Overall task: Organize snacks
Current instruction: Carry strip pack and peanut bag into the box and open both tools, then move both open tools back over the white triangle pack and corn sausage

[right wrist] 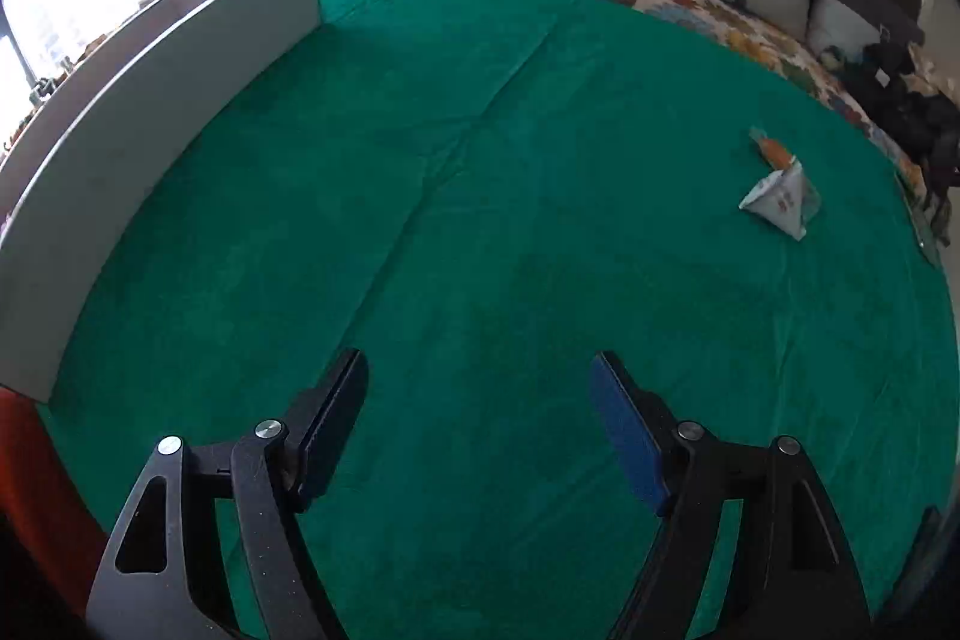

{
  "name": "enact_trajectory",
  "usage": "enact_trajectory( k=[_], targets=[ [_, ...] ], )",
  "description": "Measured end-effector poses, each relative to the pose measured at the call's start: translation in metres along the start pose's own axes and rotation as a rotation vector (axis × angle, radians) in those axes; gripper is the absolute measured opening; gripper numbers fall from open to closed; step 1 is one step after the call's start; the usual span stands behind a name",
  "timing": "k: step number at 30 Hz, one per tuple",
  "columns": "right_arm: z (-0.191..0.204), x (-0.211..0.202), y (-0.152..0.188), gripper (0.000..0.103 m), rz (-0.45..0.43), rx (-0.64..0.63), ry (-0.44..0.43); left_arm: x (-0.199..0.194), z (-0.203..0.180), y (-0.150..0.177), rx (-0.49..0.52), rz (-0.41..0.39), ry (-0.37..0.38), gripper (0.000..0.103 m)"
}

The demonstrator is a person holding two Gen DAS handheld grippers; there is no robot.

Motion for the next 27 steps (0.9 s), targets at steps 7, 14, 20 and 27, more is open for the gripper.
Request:
enact_trajectory(
  k=[7,14,20,27],
  targets=[
    [-0.144,0.004,0.052,0.079,-0.064,0.207,0.202,0.124,-0.138,0.084,0.212,0.208,0.085,0.101],
    [-0.164,0.009,0.062,0.087,-0.102,0.319,0.154,0.2,-0.18,0.123,0.426,0.26,-0.032,0.101],
    [-0.166,0.003,0.069,0.092,-0.098,0.334,0.158,0.228,-0.177,0.108,0.356,0.216,-0.077,0.101],
    [-0.167,0.003,0.071,0.092,-0.098,0.334,0.156,0.23,-0.173,0.104,0.331,0.162,-0.096,0.103]
  ],
)
Point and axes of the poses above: each gripper's, at about its wrist camera, not at the fingertips, and x roughly the way its jaws point, z to its left, y to its underside, the point moved 9 cm from there along x, roughly the way its jaws point, and after that the axes turned 3 degrees about y, right-handed, at the moved point
